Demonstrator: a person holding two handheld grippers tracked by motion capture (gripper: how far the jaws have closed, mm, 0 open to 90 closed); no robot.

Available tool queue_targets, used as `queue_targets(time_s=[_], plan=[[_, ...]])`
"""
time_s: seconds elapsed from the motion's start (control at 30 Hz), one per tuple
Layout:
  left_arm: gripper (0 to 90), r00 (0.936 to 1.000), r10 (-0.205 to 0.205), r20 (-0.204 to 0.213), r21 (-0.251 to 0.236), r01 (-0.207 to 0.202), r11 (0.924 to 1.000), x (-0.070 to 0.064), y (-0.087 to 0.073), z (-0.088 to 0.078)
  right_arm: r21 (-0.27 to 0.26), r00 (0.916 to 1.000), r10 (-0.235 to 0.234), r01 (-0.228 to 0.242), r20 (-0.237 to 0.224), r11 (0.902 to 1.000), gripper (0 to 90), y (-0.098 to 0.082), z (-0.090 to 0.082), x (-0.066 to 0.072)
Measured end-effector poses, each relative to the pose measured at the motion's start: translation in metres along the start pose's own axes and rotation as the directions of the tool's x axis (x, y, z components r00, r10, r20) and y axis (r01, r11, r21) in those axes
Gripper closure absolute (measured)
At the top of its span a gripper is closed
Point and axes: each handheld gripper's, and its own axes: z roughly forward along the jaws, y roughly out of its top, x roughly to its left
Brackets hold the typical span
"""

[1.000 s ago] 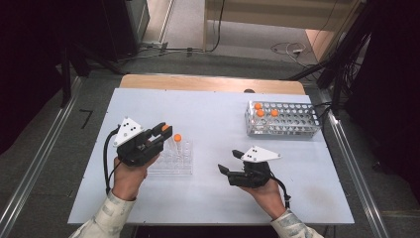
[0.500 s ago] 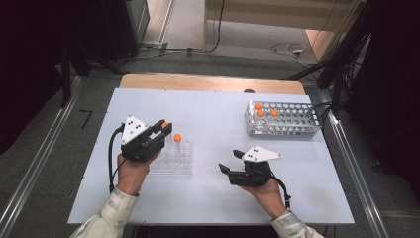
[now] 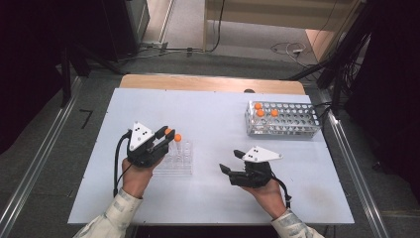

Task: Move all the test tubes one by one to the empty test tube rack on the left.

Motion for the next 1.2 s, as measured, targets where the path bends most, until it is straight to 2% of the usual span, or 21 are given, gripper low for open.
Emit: queue_targets(time_s=[0.17, 0.53, 0.7, 0.83, 0.93, 1.03, 1.2], plan=[[62.9, 0.9998, -0.016, 0.009, 0.0, 0.016, 0.9999, 0.001, 0.0, 0.0, 0.0, 1.0, -0.001, 0.001, -0.002, 1.0, 29.2, 0.0, 0.0, 0.001], [59.1, 0.9989, -0.043, 0.021, -0.012, 0.044, 0.999, 0.002, 0.001, -0.003, -0.001, 1.0, 0.0, 0.0, 0.001, 1.0, 29.2, 0.0, 0.0, 0.0], [51.0, 0.997, -0.065, 0.042, -0.01, 0.066, 0.9978, 0.001, 0.002, -0.003, -0.008, 0.9998, 0.006, -0.006, 0.018, 1.0, 29.3, -0.001, -0.003, -0.005], [40.3, 0.9954, -0.073, 0.062, -0.002, 0.073, 0.9973, 0.0, 0.002, -0.002, -0.017, 0.9979, 0.029, -0.028, 0.058, 0.9995, 29.9, -0.002, -0.007, -0.016], [33.4, 0.9951, -0.076, 0.064, 0.006, 0.076, 0.9971, -0.002, 0.002, -0.001, -0.031, 0.9925, 0.053, -0.05, 0.111, 0.9983, 29.8, -0.004, -0.011, -0.028], [26.5, 0.9961, -0.069, 0.055, 0.009, 0.069, 0.9976, -0.003, 0.001, 0.001, -0.047, 0.9829, 0.09, -0.084, 0.161, 0.9954, 29.8, -0.006, -0.016, -0.041], [23.7, 0.9964, -0.066, 0.053, 0.013, 0.066, 0.9978, -0.003, -0.001, 0.002, -0.09, 0.9582, 0.141, -0.122, 0.249, 0.9884, 31.9, -0.009, -0.024, -0.063]])
